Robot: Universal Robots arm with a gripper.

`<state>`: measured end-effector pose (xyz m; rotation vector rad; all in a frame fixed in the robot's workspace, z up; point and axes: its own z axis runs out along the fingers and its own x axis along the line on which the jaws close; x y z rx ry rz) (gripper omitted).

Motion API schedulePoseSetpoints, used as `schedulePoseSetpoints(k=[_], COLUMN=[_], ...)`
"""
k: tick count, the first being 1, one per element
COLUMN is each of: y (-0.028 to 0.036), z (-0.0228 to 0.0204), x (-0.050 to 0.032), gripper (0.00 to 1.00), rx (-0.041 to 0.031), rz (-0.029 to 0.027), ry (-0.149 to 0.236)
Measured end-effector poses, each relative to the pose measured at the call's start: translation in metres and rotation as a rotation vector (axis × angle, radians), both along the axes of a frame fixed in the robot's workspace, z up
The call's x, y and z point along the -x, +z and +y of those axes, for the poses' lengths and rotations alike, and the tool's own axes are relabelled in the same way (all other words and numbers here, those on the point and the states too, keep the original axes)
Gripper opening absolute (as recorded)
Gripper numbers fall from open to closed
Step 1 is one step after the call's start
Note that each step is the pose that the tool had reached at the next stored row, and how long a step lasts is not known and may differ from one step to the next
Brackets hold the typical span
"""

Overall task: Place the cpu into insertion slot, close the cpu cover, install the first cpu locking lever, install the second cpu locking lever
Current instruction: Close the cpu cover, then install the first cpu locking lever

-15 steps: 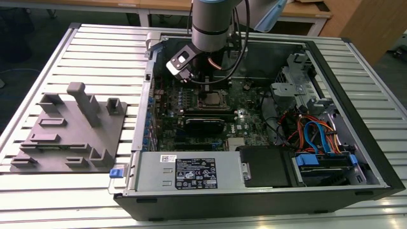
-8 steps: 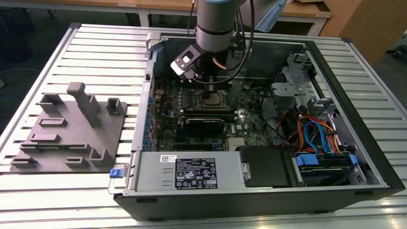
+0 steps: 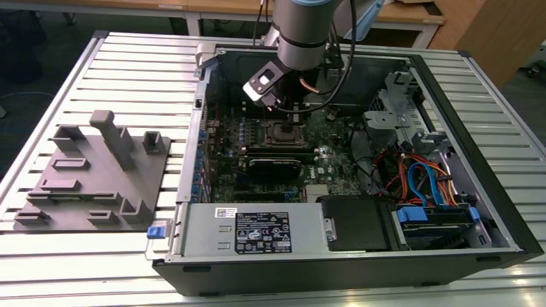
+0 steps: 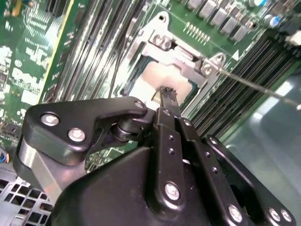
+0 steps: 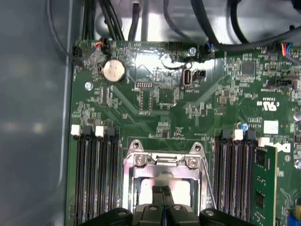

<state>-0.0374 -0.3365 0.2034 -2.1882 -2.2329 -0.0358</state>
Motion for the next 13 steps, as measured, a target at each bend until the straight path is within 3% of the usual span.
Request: schedulePoseSetpoints(k=[13], y=[0.0007], z=[0.0001], x=[-0.0007], gripper=[0.1], rx=[0.0001], rz=[0.0001], ry=[0.0])
